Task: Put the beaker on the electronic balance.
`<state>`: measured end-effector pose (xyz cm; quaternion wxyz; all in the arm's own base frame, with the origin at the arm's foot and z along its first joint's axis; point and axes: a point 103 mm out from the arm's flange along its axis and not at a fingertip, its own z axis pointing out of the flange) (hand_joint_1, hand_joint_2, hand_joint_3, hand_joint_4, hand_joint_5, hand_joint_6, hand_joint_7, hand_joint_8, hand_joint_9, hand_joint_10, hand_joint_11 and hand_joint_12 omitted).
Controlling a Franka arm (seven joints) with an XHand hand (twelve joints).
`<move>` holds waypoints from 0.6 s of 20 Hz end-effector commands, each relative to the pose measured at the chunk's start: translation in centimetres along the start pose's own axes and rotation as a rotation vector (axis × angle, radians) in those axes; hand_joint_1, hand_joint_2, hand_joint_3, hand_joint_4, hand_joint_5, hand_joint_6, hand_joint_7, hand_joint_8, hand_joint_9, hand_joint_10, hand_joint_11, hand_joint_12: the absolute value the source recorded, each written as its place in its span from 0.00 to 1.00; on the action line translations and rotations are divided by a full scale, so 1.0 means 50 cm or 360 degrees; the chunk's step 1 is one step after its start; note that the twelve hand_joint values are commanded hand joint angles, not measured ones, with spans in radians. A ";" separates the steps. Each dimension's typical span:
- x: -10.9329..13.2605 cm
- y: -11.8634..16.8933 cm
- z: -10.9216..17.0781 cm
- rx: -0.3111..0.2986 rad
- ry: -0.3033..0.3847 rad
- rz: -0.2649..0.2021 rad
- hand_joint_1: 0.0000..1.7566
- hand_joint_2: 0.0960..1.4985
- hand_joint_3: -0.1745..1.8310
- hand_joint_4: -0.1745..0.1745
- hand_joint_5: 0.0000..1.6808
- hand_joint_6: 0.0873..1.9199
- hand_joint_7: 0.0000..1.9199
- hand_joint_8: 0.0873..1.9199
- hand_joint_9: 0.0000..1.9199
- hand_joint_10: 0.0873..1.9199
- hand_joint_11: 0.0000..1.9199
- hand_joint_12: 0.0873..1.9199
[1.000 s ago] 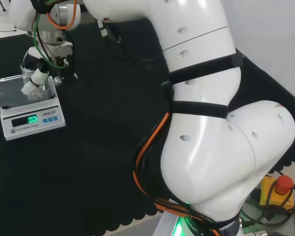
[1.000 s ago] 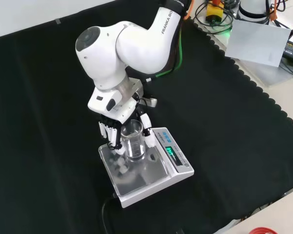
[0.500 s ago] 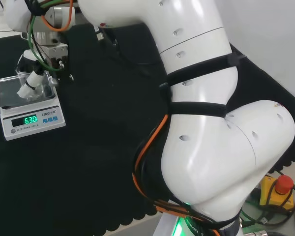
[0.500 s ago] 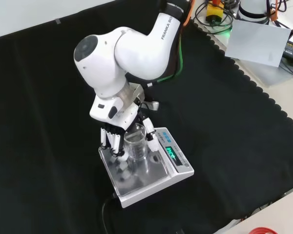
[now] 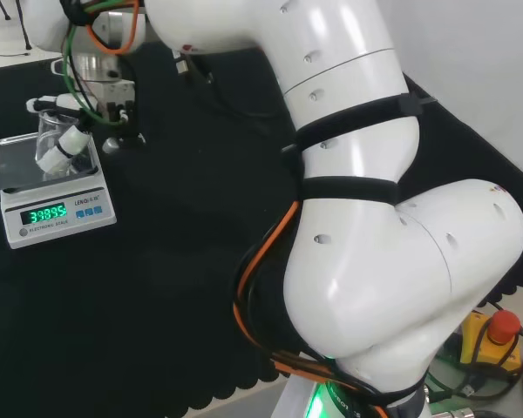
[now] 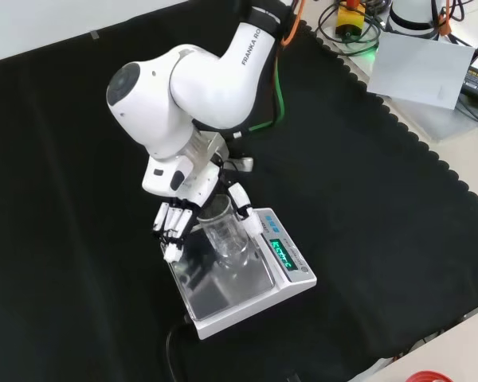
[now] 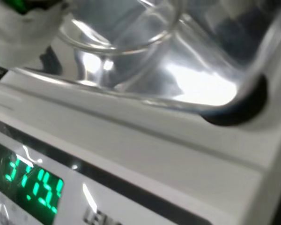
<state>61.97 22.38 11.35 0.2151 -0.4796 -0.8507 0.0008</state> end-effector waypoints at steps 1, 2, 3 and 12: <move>-0.038 -0.031 -0.019 -0.0030 0.0014 0.0002 0.40 0.34 0.19 0.53 0.01 0.00 0.04 0.39 0.17 0.45 0.07 0.83; -0.037 -0.033 -0.023 -0.0036 0.0018 0.0000 0.39 0.34 0.19 0.53 0.01 0.00 0.04 0.39 0.17 0.45 0.07 0.83; -0.036 -0.035 -0.026 -0.0040 0.0020 0.0000 0.39 0.34 0.19 0.53 0.01 0.00 0.04 0.39 0.17 0.45 0.07 0.83; -0.046 -0.046 -0.040 -0.0057 0.0006 0.0026 0.39 0.35 0.18 0.56 0.00 0.00 0.03 0.38 0.16 0.45 0.06 0.83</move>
